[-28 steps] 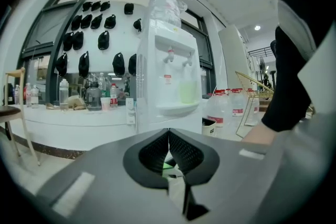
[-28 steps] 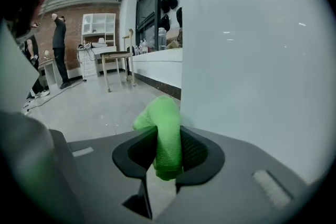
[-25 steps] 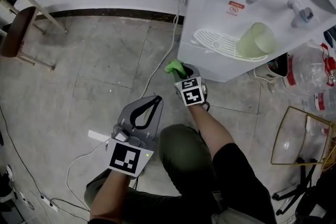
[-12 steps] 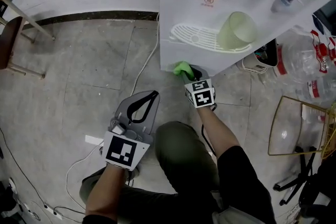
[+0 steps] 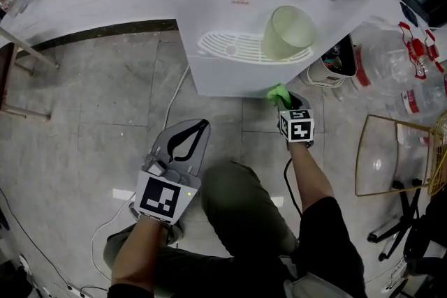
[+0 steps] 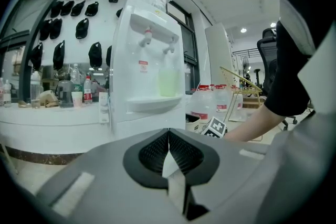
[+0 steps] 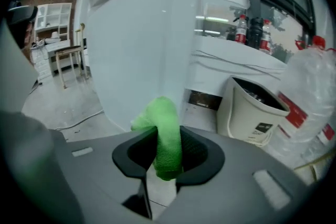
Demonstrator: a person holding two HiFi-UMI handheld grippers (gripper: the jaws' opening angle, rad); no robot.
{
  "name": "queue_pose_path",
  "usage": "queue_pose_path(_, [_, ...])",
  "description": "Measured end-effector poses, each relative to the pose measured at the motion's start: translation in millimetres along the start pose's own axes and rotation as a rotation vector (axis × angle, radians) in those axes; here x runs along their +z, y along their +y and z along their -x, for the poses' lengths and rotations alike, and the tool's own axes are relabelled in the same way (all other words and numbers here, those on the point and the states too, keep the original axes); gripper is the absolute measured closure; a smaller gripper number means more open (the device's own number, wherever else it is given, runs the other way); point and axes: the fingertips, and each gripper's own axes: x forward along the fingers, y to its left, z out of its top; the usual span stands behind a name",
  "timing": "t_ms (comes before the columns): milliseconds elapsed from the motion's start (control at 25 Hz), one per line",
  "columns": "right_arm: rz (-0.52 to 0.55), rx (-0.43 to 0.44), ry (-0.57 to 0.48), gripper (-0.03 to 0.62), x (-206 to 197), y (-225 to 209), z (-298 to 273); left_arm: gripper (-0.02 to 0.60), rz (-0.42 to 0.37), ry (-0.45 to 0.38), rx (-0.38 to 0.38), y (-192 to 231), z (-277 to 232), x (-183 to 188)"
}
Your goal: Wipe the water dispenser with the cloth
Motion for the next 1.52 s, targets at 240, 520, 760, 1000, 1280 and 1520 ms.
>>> queue_pose_path(240, [-0.066, -0.036, 0.025, 0.485, -16.4, -11.0, 7.9, 0.578, -0.001, 0.018, 0.027, 6.7, 8.3, -10.8])
queue_pose_path(520, [0.091, 0.223, 0.003, 0.485, -11.4, 109.1, -7.8, 0.578, 0.021, 0.046, 0.089, 24.8, 32.0, -24.7])
queue_pose_path(760, [0.135, 0.366, 0.001, 0.485, 5.0, 214.1, -47.6, 0.578, 0.055, 0.048, 0.165, 44.4, 59.4, -28.2])
queue_pose_path(1000, [0.129, 0.398, 0.019, 0.485, 24.1, 272.2, -83.9, 0.578, 0.077, 0.062, 0.21, 50.8, 79.3, -35.8])
queue_pose_path(1280, [0.116, 0.342, 0.055, 0.484, 21.1, 243.9, -93.6, 0.578, 0.086, 0.077, 0.205, 50.3, 82.4, -37.6])
queue_pose_path(1520, [0.053, 0.244, 0.082, 0.484, -6.7, 164.5, -78.4, 0.578, 0.074, 0.072, 0.163, 41.0, 62.8, -35.3])
